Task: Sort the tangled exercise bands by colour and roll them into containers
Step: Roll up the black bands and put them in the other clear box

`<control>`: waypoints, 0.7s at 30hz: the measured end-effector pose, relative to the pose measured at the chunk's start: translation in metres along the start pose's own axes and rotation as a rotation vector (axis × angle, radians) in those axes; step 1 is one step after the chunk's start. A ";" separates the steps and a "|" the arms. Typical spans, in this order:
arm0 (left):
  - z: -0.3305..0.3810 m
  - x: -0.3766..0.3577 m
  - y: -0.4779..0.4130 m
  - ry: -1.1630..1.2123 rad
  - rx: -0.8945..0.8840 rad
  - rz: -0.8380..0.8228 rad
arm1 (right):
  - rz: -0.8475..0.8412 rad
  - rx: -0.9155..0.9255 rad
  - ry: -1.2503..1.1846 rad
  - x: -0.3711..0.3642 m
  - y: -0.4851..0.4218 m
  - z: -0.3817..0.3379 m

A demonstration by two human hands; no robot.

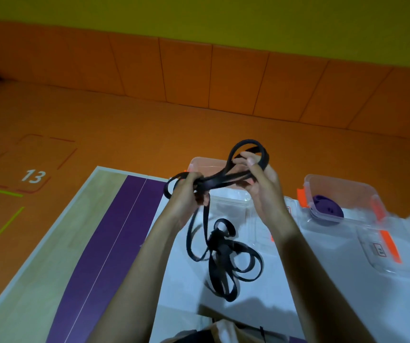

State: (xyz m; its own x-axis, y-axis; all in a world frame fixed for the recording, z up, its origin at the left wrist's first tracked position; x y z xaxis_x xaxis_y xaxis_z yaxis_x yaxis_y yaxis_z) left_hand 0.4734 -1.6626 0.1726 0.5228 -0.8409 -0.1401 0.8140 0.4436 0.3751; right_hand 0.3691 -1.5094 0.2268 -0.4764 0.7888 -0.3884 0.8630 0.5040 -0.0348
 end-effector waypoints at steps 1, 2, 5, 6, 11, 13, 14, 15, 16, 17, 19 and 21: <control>0.012 -0.001 0.002 0.006 -0.032 0.003 | -0.028 -0.017 0.037 0.003 0.004 0.004; 0.024 -0.005 0.005 0.006 -0.066 -0.006 | -0.063 -0.043 0.072 0.006 0.008 0.010; 0.052 -0.017 0.016 -0.012 -0.137 -0.042 | -0.110 -0.217 0.124 0.021 0.022 0.047; 0.059 -0.021 0.020 -0.029 -0.161 -0.057 | -0.129 -0.295 0.207 0.026 0.028 0.060; 0.089 -0.041 0.033 -0.180 -0.277 -0.073 | -0.273 -0.481 0.362 0.019 0.050 0.102; 0.095 -0.044 0.034 -0.237 -0.297 -0.043 | -0.255 -0.414 0.344 0.019 0.043 0.112; 0.095 -0.044 0.033 -0.231 -0.288 -0.029 | -0.248 -0.373 0.361 0.020 0.038 0.116; 0.094 -0.043 0.032 -0.199 -0.266 -0.025 | -0.245 -0.333 0.425 0.024 0.032 0.122; 0.094 -0.044 0.030 -0.161 -0.251 -0.035 | -0.246 -0.321 0.490 0.031 0.027 0.133; 0.094 -0.045 0.030 -0.130 -0.248 -0.058 | -0.265 -0.340 0.536 0.037 0.024 0.146; 0.095 -0.047 0.030 -0.098 -0.259 -0.105 | -0.297 -0.356 0.636 0.044 0.020 0.165; 0.098 -0.043 0.030 -0.151 -0.279 -0.102 | -0.244 -0.361 0.600 0.045 0.018 0.163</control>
State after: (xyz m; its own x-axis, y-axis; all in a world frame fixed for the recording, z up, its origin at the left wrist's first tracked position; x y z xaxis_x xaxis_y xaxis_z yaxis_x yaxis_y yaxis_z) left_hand 0.4509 -1.6433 0.2793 0.4084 -0.9126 -0.0192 0.9092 0.4048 0.0978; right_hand 0.3908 -1.5219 0.0581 -0.7472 0.6439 0.1649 0.6607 0.6927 0.2891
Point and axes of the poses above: each hand's wrist, its own y-axis away from the middle knuckle, its own x-axis out of the back of the hand, z = x × y, the point moved 10 cm from there along -y, towards the middle knuckle, and after that the axes turned 9 degrees about -y, right-handed, at the moved point
